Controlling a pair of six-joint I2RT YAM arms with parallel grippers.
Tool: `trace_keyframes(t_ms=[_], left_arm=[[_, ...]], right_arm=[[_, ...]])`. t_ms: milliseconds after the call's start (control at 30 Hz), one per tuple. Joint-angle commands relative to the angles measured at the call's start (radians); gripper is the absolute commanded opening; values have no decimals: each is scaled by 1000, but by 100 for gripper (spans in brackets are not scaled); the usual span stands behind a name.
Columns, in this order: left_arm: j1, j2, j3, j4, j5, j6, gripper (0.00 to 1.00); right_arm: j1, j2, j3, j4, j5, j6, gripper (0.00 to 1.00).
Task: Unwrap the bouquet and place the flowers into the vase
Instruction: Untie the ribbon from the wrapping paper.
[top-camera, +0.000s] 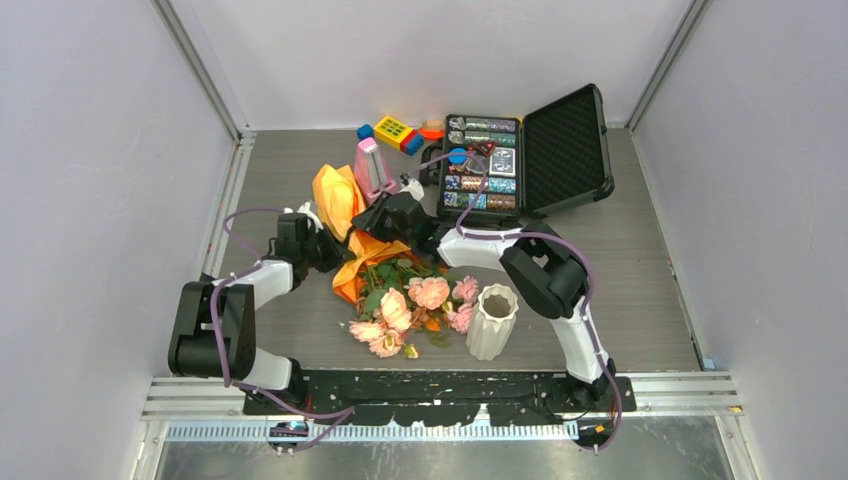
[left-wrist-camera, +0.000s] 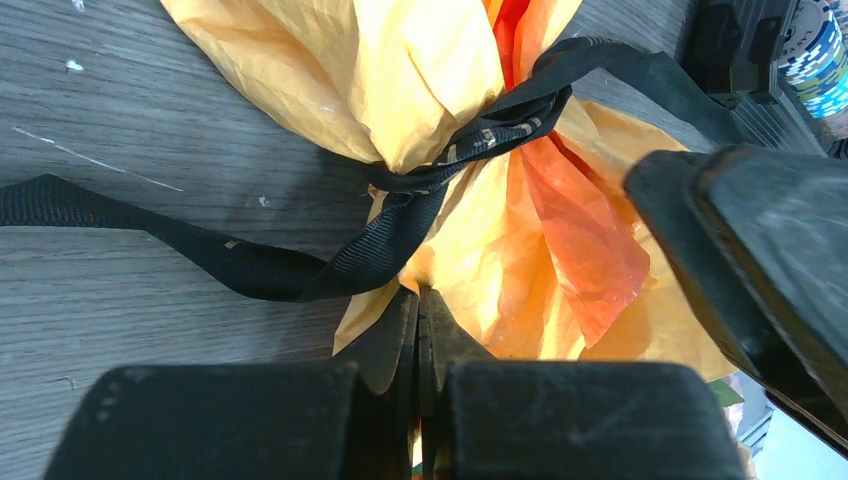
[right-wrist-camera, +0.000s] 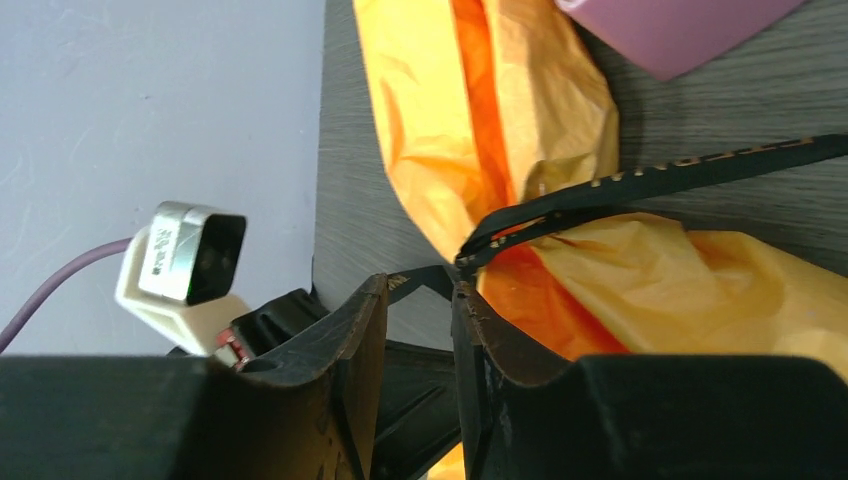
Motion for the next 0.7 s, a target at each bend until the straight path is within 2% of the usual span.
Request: trace_keyframes(t_ms=[0, 667], left_arm=[[2, -32, 7, -11, 30, 22, 0], [2, -16, 9, -7, 42, 23, 0]], right_arm=[[-3, 12, 37, 22, 29, 40, 36], [-1, 106, 94, 4, 40, 62, 34]])
